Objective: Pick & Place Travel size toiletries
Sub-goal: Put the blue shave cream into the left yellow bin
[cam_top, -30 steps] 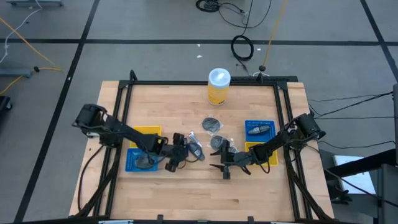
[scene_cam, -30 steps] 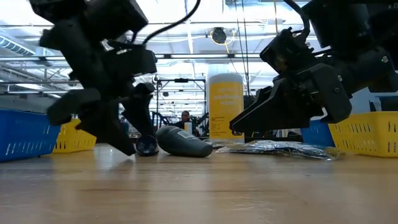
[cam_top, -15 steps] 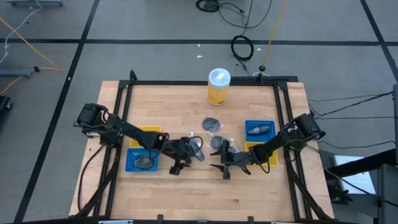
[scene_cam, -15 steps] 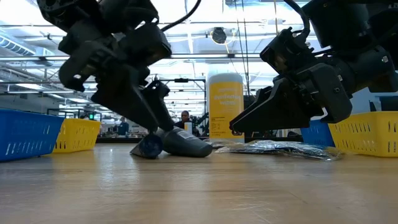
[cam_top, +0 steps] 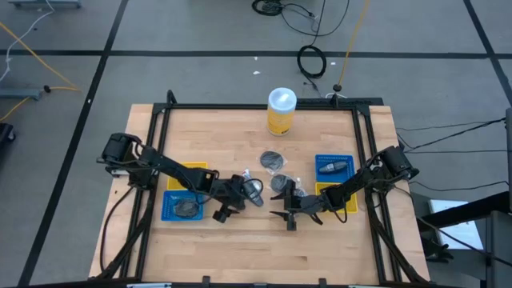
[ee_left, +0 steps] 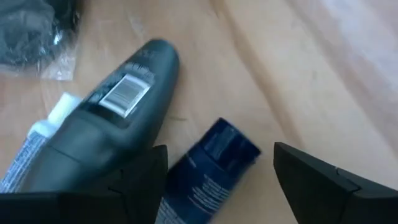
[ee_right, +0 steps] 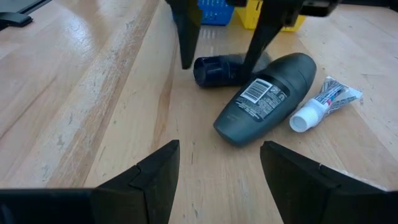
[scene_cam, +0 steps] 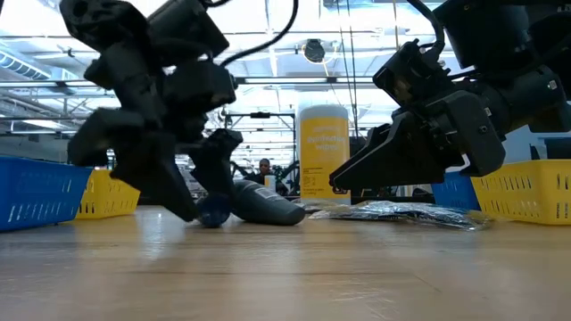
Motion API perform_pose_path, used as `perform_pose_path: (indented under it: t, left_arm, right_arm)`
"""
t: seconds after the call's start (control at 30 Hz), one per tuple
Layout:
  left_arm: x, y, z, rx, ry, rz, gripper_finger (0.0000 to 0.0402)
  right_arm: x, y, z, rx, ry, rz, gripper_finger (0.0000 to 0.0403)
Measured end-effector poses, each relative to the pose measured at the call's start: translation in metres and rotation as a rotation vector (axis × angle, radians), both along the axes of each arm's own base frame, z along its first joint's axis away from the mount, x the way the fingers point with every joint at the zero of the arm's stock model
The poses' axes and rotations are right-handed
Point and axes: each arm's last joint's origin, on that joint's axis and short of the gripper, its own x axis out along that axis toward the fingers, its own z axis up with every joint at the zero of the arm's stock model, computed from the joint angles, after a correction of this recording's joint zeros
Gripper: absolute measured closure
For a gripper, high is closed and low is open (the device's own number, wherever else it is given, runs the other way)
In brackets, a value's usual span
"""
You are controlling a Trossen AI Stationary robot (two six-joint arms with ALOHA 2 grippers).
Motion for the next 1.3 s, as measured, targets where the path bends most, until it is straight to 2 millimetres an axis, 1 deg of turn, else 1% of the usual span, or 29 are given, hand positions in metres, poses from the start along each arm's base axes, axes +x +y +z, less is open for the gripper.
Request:
perform_pose_path:
  t: [0.1,0.23,0.37,0.63,0.77,0.83,0.97,1.17,1.3]
  left_arm:
    - [0.004,0.002,-0.01,0.013,0.002,-0.029,0.012]
    - [0.007,0.002,-0.016,-0.012,0.004,-0.045,0.0141]
    - [0.007,0.002,-0.017,-0.031,0.009,-0.034,0.0171]
    - [0.007,0.001,-0.017,-0.054,0.017,-0.019,0.0247]
    - [0.006,-0.004,-0.018,-0.083,0.031,0.001,0.0281]
    - [0.005,-0.007,-0.018,-0.086,0.034,-0.006,0.0292]
    - [0.004,-0.014,-0.018,-0.084,0.032,-0.026,0.0292]
    - [0.003,-0.019,-0.016,-0.094,0.017,-0.025,0.0255]
    - [0.002,-0.021,-0.012,-0.126,0.013,-0.016,0.0263]
  right_arm:
    - [0.0,0.0,0.0,-0.001,0.002,0.0,0.0187]
    - [0.0,0.0,-0.001,-0.003,0.008,0.0,0.0187]
    - [0.0,0.0,-0.001,-0.004,0.012,0.0,0.0187]
    - [-0.001,0.0,-0.002,-0.007,0.02,0.002,0.0187]
    - [0.0,-0.002,-0.001,-0.005,0.016,-0.006,0.0187]
    - [0.001,-0.004,-0.001,-0.006,0.016,-0.011,0.0187]
    - [0.001,-0.005,-0.001,-0.002,0.017,-0.019,0.0187]
    - [0.001,-0.005,-0.001,0.011,0.016,-0.024,0.0187]
    - [0.001,-0.005,-0.001,0.012,0.016,-0.024,0.0187]
